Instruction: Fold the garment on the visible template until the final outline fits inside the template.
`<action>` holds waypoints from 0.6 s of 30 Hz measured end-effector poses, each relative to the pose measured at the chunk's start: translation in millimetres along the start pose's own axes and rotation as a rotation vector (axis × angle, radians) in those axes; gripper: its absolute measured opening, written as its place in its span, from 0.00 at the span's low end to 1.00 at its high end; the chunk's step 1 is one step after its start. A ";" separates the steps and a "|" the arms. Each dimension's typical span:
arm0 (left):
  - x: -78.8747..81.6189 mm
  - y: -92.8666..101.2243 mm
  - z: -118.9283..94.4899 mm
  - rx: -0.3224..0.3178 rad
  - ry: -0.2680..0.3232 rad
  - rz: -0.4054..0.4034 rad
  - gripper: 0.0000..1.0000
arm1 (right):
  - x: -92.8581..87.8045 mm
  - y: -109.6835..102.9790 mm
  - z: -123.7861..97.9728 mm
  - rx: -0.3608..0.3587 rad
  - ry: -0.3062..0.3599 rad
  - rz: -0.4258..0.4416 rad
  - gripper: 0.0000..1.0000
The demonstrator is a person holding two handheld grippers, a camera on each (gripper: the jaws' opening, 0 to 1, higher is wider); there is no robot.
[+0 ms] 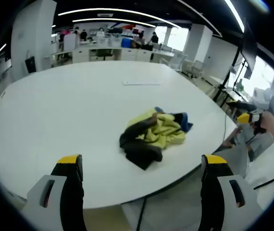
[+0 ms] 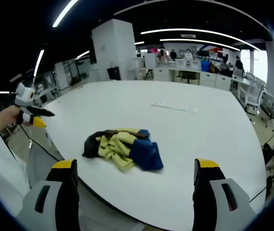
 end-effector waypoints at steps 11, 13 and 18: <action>-2.1 0.1 0.5 0.000 -0.006 0.002 0.99 | -1.0 0.7 -0.7 -0.001 0.001 0.002 1.00; -2.3 0.7 0.4 -0.001 -0.006 -0.001 0.99 | -1.2 0.5 -0.6 -0.002 0.001 0.002 1.00; -3.0 1.2 0.3 -0.002 -0.007 0.001 0.99 | -1.4 0.4 -0.1 -0.001 0.002 0.005 1.00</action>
Point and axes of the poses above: the point that each gripper's makers call its tool centre point, and the gripper's own axes: z roughly forward along the fingers, y roughly to its right, x roughly out of its top, the point moved 1 cm from there along -z, roughly backward along the fingers, and after that the axes turned 8 degrees about x, right-handed, at the moved point
